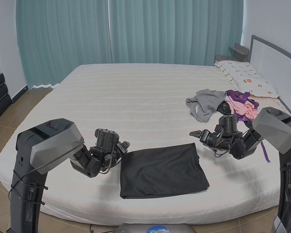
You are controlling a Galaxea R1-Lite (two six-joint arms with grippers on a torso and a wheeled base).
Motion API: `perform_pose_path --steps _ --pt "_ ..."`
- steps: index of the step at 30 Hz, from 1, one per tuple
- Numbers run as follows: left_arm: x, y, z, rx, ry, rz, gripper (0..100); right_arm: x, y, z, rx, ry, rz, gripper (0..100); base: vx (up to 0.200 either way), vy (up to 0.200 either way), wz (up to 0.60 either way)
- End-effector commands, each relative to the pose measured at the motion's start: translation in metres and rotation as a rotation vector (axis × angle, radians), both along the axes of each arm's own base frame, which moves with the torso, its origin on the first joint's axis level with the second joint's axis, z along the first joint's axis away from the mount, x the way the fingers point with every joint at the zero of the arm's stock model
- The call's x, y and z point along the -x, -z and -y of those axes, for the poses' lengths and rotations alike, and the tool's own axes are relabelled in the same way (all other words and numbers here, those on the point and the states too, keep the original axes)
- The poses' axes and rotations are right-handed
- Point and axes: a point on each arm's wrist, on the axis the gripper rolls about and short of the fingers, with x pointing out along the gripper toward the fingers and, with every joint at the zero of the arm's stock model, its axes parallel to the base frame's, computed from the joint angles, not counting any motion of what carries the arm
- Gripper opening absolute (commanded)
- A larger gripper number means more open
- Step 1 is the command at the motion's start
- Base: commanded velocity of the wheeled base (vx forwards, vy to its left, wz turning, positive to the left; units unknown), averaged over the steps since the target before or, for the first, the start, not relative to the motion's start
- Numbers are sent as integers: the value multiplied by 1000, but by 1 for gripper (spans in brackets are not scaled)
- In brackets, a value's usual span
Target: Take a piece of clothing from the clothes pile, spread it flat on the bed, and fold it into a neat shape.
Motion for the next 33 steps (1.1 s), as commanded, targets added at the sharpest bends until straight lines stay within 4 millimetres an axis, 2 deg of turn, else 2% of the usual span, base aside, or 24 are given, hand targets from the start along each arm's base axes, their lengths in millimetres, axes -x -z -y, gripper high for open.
perform_pose_path --steps 1,6,13,17,21,26,27,33 --pt "23 -45 -27 139 -25 -13 100 47 -28 14 -40 -14 -60 100 0 0 0" --pt "51 -52 -45 170 -45 -64 100 102 -11 19 0 -43 -194 100 0 0 0" --pt "87 -56 -60 283 -74 -111 100 152 3 17 46 -113 -252 100 0 0 0" --pt "92 -50 -62 303 -64 -102 100 161 10 14 49 -130 -263 100 0 0 0" --pt "90 -34 -62 296 -66 -99 100 162 13 12 46 -141 -254 100 0 0 0" --pt "90 -33 -62 300 -68 -98 100 160 18 7 48 -155 -252 100 0 0 0" --pt "90 -34 -62 301 -67 -99 100 159 20 7 44 -160 -256 0 0 0 0" --pt "91 -33 -62 299 -67 -103 100 165 25 4 50 -180 -284 0 0 0 0"
